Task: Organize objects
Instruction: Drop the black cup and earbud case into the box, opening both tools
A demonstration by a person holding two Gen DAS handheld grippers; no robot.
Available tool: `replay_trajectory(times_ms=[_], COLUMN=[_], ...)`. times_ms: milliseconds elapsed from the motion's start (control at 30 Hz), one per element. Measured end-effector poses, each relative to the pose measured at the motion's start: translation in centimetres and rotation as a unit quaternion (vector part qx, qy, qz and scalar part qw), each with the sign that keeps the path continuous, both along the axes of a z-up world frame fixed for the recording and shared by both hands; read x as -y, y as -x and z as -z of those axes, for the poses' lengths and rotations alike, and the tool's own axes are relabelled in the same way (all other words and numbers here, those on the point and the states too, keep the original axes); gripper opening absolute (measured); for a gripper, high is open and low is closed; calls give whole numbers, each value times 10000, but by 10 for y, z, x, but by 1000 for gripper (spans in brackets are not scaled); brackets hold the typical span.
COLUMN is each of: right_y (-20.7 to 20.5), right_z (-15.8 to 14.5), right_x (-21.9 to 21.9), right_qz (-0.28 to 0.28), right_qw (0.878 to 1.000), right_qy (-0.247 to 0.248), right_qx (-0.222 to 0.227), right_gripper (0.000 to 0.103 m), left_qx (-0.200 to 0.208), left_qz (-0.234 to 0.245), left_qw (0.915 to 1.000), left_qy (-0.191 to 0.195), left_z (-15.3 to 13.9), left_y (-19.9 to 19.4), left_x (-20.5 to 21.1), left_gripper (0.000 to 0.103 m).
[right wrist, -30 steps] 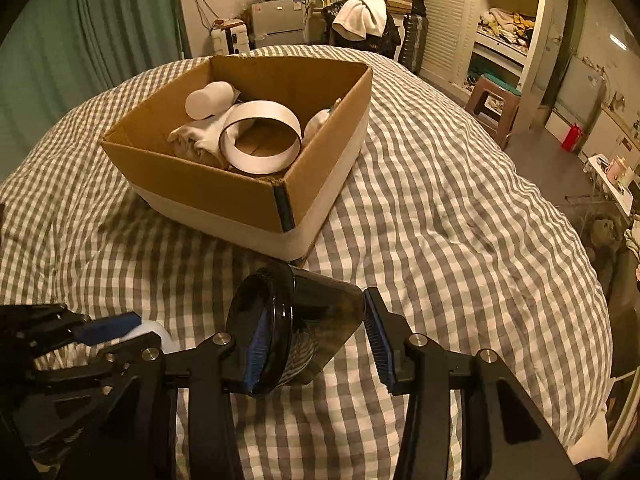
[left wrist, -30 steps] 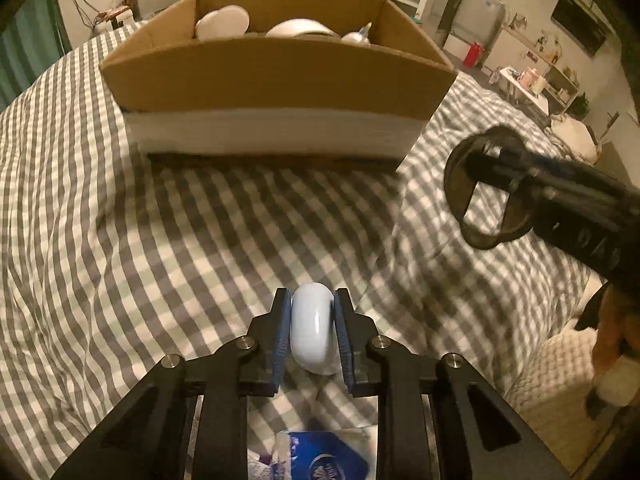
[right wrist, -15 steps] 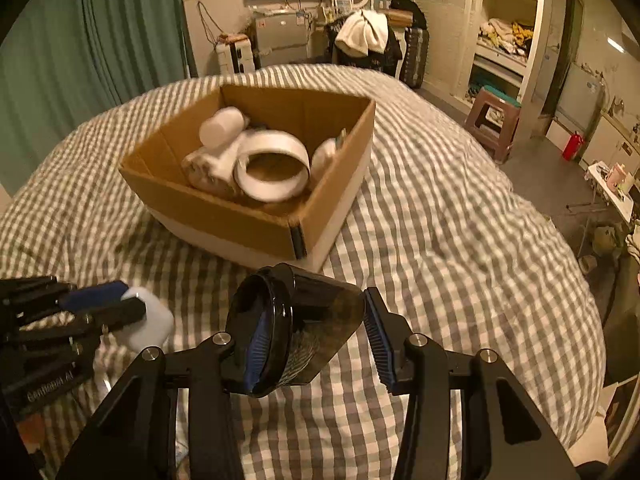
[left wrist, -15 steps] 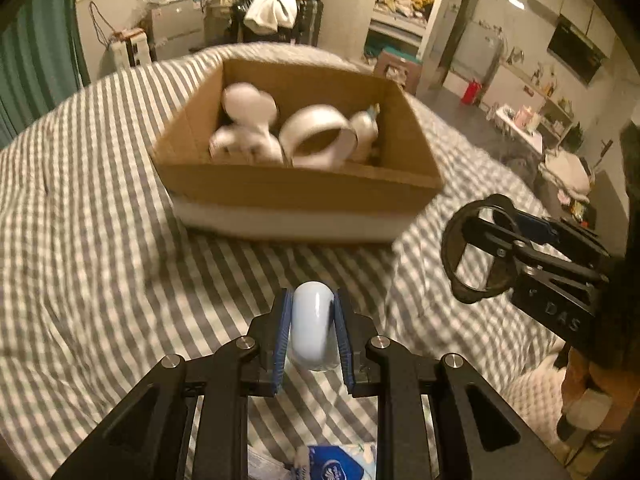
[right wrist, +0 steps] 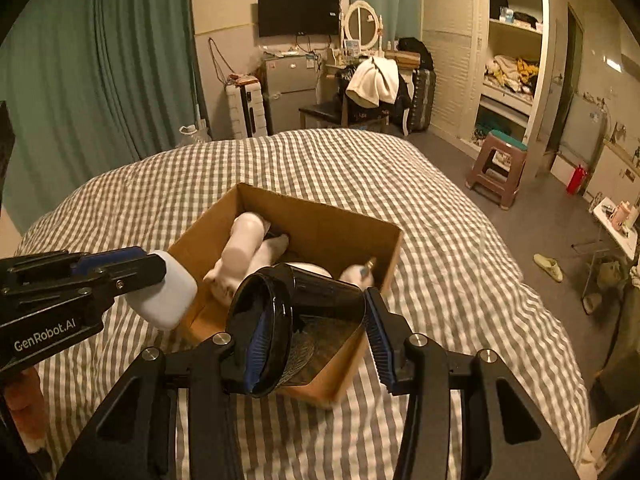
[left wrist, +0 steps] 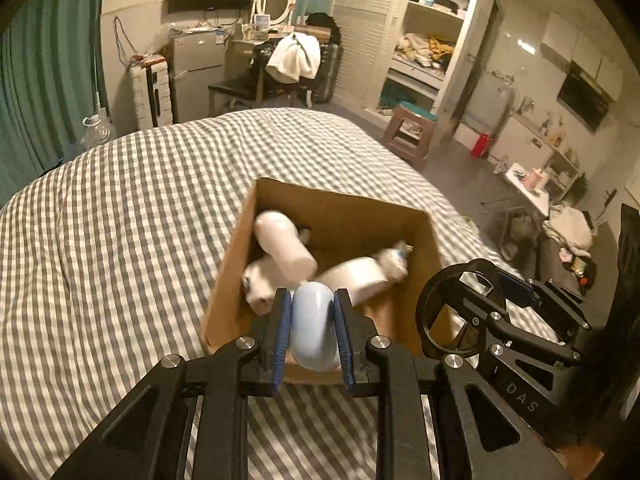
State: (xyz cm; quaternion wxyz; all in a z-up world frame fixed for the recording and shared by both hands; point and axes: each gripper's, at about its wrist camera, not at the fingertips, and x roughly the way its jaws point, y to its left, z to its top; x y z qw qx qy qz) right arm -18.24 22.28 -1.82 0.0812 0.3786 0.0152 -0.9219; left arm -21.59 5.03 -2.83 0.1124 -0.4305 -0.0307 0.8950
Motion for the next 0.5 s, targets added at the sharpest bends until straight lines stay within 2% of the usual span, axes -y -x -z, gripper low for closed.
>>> replay_trajectory(times_ms=[200,367,500], right_y=[43,51,47], right_z=[36,59,60], right_x=[7,11,11], right_qz=[107,52,36], right_qw=[9988,9973,9974], right_qy=[2,-127,-105], right_qx=[482,721,712], right_gripper=[44,44,44], left_qx=[-331,-163,32], left_qz=[195,292,284], left_qw=[9980,9974,9977], left_qy=[495,637,608], left_z=[38,65,78], left_y=[17,19,25], left_x=[-2,-7,-5], left_gripper=[22,22,22])
